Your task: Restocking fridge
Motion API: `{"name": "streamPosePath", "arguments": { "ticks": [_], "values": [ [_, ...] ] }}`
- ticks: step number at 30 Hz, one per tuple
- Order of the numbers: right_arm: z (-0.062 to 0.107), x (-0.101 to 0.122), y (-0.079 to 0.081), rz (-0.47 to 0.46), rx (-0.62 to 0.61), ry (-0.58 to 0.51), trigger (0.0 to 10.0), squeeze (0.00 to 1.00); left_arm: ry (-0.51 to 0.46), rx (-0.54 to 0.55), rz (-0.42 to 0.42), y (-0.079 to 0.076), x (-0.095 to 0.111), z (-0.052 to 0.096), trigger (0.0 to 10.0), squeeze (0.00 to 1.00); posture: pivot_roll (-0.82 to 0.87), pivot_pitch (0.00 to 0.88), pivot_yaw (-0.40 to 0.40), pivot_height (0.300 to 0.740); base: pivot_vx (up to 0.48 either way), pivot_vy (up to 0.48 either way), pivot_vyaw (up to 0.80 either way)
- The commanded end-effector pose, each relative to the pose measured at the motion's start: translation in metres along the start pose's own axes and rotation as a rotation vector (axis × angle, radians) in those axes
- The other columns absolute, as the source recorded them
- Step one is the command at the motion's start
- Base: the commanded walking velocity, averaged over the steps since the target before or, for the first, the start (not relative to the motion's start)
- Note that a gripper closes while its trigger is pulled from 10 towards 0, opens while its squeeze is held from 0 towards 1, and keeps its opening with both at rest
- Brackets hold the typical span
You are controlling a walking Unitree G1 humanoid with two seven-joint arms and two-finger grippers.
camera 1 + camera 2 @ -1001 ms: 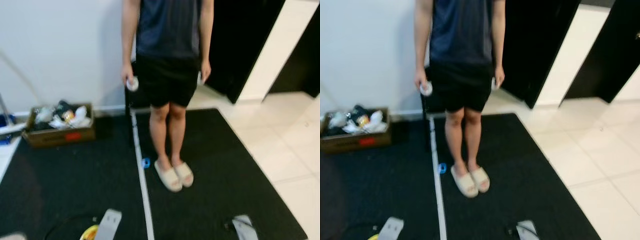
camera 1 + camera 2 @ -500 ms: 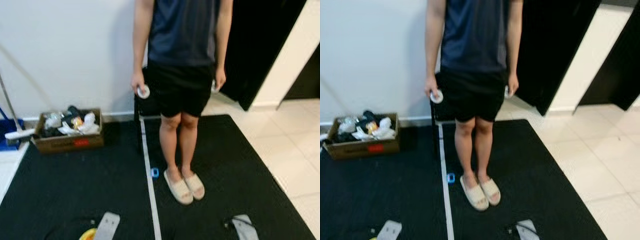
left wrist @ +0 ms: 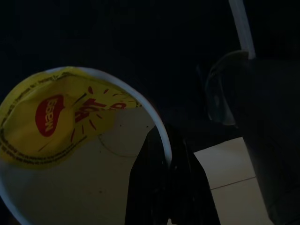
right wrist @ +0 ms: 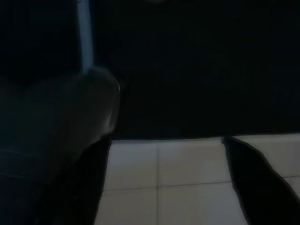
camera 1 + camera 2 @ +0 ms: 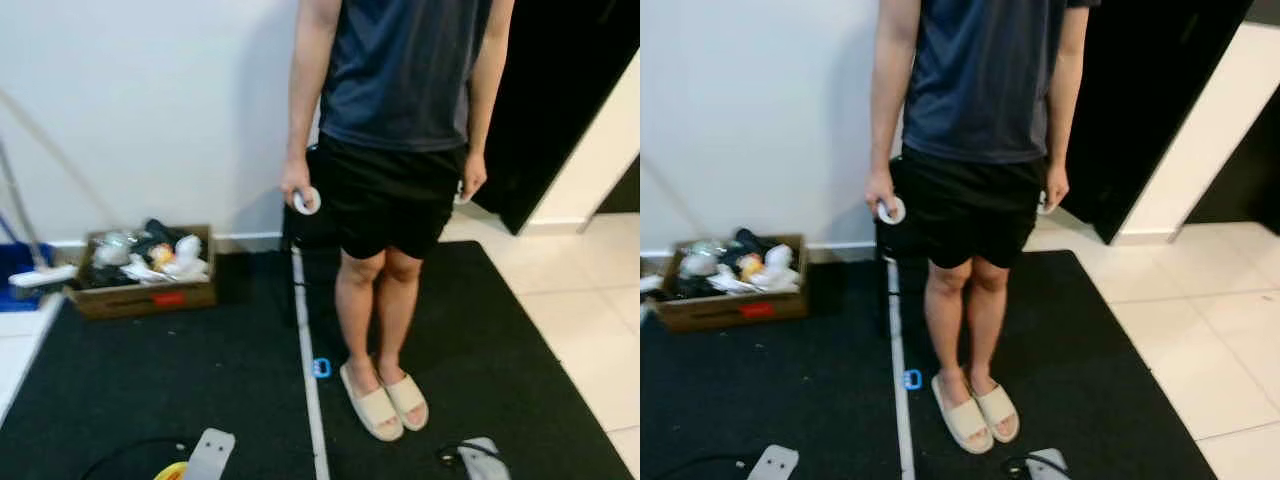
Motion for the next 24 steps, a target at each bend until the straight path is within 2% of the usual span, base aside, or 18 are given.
{"name": "streamPosePath", "arguments": {
  "ticks": [1,5,9,24],
  "values": [
    [-0.001,0.002,0.002,-0.015,0.008,0.001,10.0,0.0,0.024,-0.04,0.003,-0.014,-0.008,-0.001,10.0,0.0,0.03,0.0,-0.076,0.74,0.296,0.0,0.77],
    [-0.001,0.003,0.006,-0.013,0.019,0.002,10.0,0.0,0.018,-0.038,0.012,-0.014,-0.007,-0.001,10.0,0.0,0.03,0.0,-0.077,0.74,0.148,0.0,0.78],
    [0.002,-0.006,-0.009,-0.003,0.011,0.015,10.0,0.0,0.016,-0.041,0.02,-0.015,-0.006,-0.001,10.0,0.0,0.02,0.0,-0.076,0.74,0.0,0.0,0.77],
    [0.003,-0.006,-0.01,0.03,0.028,0.025,10.0,0.0,0.015,-0.045,0.003,-0.016,-0.006,-0.001,10.0,0.0,0.02,0.0,-0.076,0.74,0.0,0.0,0.77]
  ]
}}
Point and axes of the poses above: a point about 5 cm out from each wrist's last joint towards the gripper, its own z axis pointing back from the gripper into the wrist, its own x axis along the axis of the wrist's last joint, y = z × x, the point moved 5 cm from there along -z, pointing out of the wrist towards the gripper, and after that the axes turned 7 degrees about z, right-handed, at the moved point
